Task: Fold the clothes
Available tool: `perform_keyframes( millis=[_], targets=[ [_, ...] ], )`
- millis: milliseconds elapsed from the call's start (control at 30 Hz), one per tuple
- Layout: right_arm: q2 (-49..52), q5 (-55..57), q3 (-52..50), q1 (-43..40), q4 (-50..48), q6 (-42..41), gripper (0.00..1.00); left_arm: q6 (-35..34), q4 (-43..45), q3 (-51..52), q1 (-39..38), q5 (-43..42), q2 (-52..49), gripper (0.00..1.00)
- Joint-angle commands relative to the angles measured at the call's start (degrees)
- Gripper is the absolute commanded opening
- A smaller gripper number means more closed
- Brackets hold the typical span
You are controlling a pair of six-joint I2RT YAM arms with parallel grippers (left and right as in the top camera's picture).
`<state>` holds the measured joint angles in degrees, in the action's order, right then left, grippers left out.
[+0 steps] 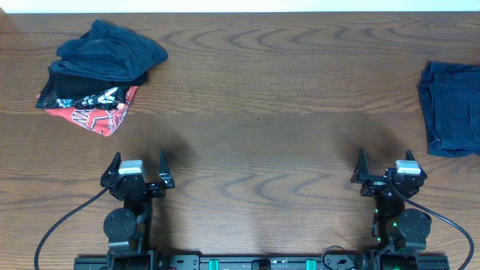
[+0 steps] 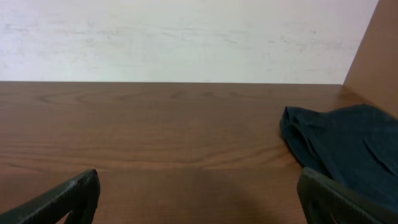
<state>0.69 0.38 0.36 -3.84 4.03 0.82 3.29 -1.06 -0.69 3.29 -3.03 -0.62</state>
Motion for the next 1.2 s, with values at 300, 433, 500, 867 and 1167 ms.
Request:
perform_keyframes(
  millis=[300, 433, 500, 867, 1167],
  targets=[
    [-0.3, -0.4, -0.1, 0.5, 0.2, 0.5, 0.99, 1.0, -2.6, 0.5, 0.3, -0.3, 0.4, 0.98],
    [-0.3, -0.4, -0.1, 0.5, 0.2, 0.5, 0.99, 0.9, -2.6, 0.5, 0.3, -0.4, 0.4, 0.98],
    [-0.3, -0.4, -0.1, 0.5, 0.2, 0.5, 0.99, 0.9, -2.6, 0.5, 0.3, -0.4, 0.4, 0.98],
    [-0.3, -4.0, 0.0, 0.5, 0.0, -5.8, 0.99, -4.0, 0.0, 0.4, 0.3, -1.0, 0.4, 0.98],
    [2.7, -4.9, 4.9, 0.5, 4.8, -5.9, 0.99, -9.5, -5.1, -3.4, 0.3, -4.5, -1.2, 0.98]
  ],
)
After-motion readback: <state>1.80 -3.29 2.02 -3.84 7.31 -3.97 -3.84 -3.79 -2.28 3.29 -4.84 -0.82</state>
